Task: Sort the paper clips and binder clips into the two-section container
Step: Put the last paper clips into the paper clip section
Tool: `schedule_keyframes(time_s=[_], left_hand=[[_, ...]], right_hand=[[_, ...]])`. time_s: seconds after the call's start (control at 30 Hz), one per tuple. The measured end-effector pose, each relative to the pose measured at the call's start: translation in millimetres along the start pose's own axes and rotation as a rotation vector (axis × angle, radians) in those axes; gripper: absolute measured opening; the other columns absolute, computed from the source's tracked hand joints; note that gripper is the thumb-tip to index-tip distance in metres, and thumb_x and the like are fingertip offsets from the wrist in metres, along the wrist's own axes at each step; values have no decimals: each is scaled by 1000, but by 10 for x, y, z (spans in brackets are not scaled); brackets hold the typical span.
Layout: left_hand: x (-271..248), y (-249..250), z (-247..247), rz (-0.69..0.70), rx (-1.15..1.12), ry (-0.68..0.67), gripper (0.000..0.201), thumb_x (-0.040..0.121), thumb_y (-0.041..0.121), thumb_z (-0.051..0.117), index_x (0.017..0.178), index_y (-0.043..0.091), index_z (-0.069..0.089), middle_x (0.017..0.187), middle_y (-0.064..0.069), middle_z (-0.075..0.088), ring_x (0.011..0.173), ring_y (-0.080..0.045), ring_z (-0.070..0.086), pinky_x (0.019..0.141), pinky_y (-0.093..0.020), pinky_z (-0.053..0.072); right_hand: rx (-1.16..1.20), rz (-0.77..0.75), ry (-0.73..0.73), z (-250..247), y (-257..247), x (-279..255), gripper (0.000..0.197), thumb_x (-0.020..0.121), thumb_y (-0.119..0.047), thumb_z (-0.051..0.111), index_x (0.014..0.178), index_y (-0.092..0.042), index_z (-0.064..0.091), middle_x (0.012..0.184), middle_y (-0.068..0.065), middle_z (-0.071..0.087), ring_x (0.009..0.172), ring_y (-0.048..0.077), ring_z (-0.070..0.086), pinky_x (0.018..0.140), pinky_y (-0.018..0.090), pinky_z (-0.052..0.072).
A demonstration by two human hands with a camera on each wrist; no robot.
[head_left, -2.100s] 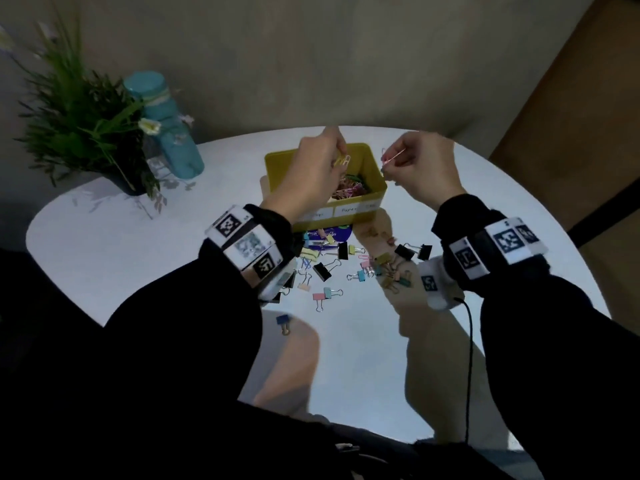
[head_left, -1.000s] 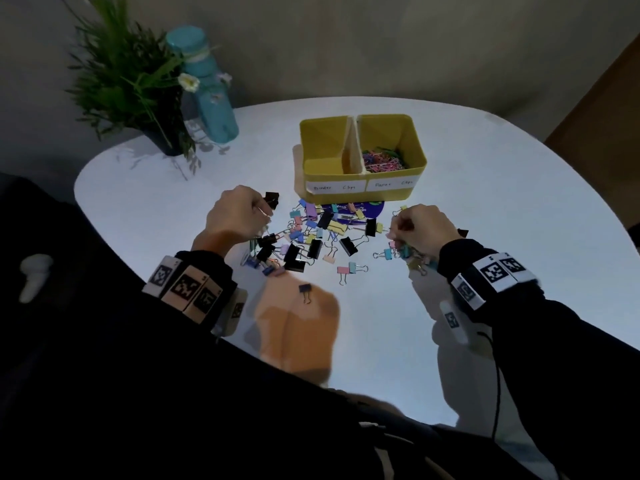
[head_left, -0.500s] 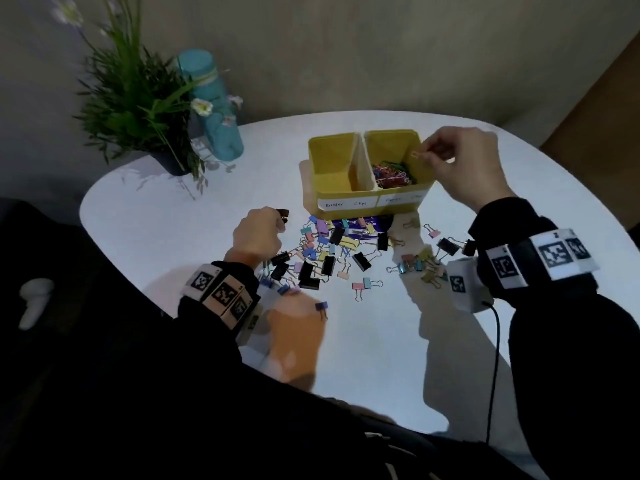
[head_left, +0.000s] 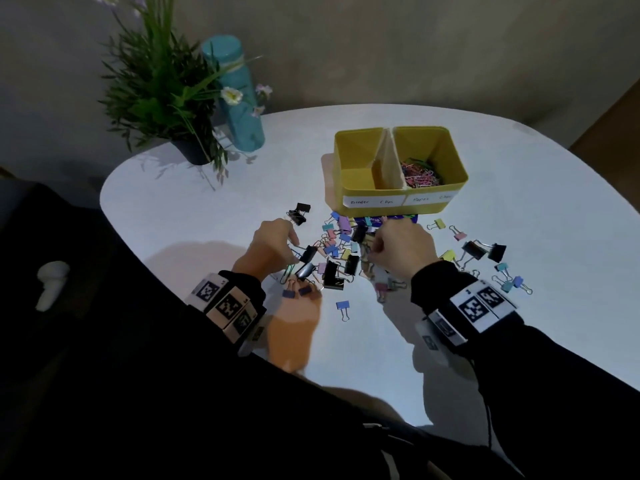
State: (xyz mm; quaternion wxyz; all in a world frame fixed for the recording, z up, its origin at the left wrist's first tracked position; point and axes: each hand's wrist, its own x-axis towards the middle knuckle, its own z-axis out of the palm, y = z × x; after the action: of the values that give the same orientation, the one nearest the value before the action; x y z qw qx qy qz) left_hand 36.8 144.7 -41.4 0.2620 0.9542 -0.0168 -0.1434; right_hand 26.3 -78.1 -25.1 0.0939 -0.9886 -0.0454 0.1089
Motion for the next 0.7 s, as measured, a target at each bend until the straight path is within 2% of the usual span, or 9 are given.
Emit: schedule_keyframes(time_s=[0.03,0.13,0.2,0.27,0.33,0.4,0.53,0.63,0.7], left_hand=[[-1,3,7,7,-19,14,23,70,1,77,90,2,66,66,10,46,88,-27,61,78,-31,47],[-1,3,27,18,-51,36,19,72,-1,73,89,4,66,65,7,52,86,-28,65,73,-25,45],[-15,-14,16,-16,-98,68,26,72,1,75,94,4,61,73,-2,58,84,-29,66,71,-27,47],[-20,-63,-22,-81,-91,85,38,68,11,83,96,5,57,84,-6,60,82,-27,63,73,-31,48],[-14,-96,-53,-140,59,21,44,62,24,88,88,6,58,83,-4,60,84,-24,59,74,-32,48],[-5,-99,-47,-169,91,-59,41,58,29,88,79,3,64,81,-6,67,83,-24,64,73,-34,53],[-12,-42,-10,-126,-17,-70,21,71,19,81,72,0,71,71,-8,69,77,-25,66,70,-30,51],[-24,-69,-55,-82,-52,-40,21,77,9,73,60,6,61,66,-5,65,68,-19,61,63,-23,44],[-26,-114,-107,-70,-129,-10,26,77,0,69,57,9,54,63,-5,66,57,-14,60,54,-19,46]], right_hand=[[16,26,6,35,-5,28,22,80,-33,71,87,-12,69,89,9,68,85,30,64,70,36,53],[94,107,39,117,-3,79,36,76,-43,75,88,-10,66,91,10,67,86,32,63,66,33,47],[131,146,59,157,0,86,39,75,-44,75,91,-9,65,92,11,66,88,33,63,65,32,44],[155,173,77,180,2,86,39,75,-43,75,92,-9,65,94,12,67,90,33,63,67,33,45],[157,197,89,180,-9,83,39,75,-41,76,94,-9,66,97,12,67,92,33,63,70,34,47],[155,217,91,176,-35,90,42,73,-42,78,95,-8,66,97,12,67,92,34,64,69,34,47],[177,222,50,179,-63,95,41,69,-44,80,91,-11,67,91,7,67,87,29,64,65,31,46],[267,193,-16,141,16,99,25,70,-37,80,77,-16,68,84,4,69,81,25,63,65,32,50],[320,168,-35,77,98,91,14,74,-27,78,70,-18,67,82,5,70,82,25,64,70,34,52]])
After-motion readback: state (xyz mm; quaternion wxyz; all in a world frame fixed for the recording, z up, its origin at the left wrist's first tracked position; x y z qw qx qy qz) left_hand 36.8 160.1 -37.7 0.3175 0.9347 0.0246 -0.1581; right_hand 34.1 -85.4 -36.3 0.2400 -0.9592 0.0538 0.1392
